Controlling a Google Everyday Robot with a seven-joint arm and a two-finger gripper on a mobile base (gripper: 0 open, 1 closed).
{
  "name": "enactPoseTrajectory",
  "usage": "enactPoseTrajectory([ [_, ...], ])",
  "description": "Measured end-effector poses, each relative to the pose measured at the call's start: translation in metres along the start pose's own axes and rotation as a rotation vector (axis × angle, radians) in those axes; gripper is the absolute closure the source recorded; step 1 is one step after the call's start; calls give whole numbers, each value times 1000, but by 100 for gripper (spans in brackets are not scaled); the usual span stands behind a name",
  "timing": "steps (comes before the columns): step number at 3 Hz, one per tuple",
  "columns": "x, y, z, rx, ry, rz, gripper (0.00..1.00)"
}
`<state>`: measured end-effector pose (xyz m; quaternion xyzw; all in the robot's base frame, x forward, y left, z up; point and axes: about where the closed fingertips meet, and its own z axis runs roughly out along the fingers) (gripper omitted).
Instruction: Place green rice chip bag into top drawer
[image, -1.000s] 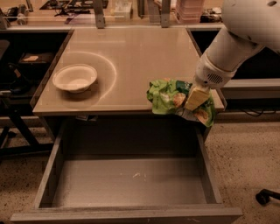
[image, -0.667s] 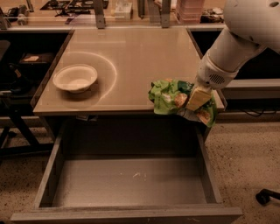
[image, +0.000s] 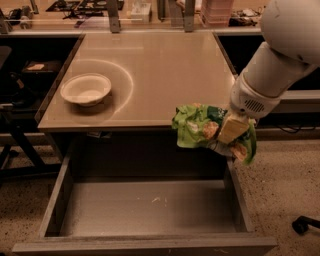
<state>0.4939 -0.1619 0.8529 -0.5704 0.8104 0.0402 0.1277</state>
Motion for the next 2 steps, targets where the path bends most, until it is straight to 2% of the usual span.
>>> enactPoseTrajectory([
  [1,8,42,13,-46,41,-5,100],
  [2,5,81,31,-125,54,-48,100],
])
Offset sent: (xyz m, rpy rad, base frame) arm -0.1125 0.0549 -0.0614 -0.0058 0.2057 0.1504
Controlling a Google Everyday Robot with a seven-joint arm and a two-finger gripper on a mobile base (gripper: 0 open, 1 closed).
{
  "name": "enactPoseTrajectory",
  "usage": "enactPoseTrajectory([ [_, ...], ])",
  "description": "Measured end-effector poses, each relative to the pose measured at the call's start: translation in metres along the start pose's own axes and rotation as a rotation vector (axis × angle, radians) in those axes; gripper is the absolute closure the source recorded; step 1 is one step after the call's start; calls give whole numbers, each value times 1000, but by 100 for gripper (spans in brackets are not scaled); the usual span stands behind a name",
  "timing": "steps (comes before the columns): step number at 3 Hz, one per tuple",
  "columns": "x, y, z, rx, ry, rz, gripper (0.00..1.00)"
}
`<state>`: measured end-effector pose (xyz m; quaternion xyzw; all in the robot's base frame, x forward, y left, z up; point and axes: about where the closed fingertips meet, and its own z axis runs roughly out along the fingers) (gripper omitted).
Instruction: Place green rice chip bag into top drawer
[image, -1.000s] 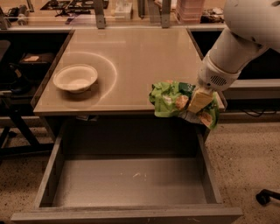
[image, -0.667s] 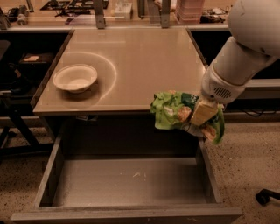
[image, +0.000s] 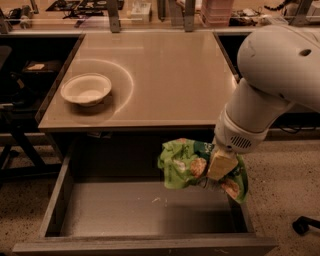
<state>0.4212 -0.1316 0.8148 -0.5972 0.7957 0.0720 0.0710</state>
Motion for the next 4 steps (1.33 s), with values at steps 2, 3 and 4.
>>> enactPoseTrajectory([
  [2,-14,22,21,-50,-22,-20,100],
  [3,-51,39,55,-108,-79,-50,100],
  [4,-96,38,96,-149,-131,-81,100],
])
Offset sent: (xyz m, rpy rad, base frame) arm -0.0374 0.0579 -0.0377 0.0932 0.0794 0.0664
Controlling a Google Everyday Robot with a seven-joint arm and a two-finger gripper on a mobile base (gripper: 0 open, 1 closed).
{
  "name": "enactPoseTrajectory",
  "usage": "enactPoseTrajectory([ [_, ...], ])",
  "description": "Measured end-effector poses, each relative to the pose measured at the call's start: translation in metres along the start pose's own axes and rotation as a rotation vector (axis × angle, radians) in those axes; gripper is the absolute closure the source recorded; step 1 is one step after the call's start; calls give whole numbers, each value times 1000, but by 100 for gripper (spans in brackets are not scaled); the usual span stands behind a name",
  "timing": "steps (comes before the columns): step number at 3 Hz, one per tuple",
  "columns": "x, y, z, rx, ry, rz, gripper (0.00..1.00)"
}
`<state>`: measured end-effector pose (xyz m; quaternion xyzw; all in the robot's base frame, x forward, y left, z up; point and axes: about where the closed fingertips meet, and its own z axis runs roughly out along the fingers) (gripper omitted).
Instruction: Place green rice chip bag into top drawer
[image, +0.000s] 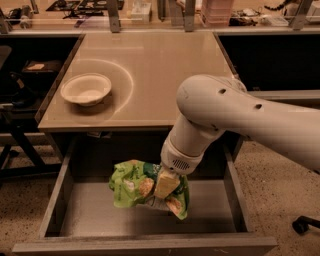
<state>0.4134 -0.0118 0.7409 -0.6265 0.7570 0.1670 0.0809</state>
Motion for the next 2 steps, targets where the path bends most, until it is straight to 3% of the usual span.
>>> enactPoseTrajectory([
  [1,0,0,0,0,0,0,100],
  [2,-8,-14,15,30,-38,-14,100],
])
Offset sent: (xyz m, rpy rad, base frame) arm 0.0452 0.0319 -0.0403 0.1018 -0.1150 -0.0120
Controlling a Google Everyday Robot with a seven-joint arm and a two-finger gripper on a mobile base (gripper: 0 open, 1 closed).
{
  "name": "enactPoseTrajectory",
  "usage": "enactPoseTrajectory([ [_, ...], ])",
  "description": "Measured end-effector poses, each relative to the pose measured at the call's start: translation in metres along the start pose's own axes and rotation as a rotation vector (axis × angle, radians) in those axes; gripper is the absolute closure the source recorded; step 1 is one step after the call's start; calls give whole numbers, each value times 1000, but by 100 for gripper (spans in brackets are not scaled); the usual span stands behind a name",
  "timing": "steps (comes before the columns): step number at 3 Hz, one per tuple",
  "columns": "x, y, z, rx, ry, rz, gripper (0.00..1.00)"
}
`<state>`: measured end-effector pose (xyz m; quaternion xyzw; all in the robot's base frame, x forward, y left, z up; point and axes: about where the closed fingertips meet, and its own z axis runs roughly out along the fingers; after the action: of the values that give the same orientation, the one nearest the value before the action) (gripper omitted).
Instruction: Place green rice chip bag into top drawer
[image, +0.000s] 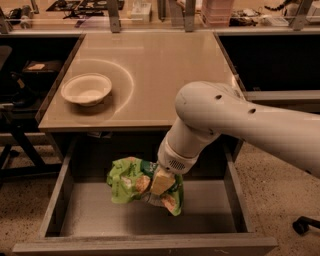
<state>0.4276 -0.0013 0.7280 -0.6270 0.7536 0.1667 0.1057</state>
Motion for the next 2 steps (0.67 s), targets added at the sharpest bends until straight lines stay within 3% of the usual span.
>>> enactPoseTrajectory([
  [2,11,-34,39,89,-63,33,100],
])
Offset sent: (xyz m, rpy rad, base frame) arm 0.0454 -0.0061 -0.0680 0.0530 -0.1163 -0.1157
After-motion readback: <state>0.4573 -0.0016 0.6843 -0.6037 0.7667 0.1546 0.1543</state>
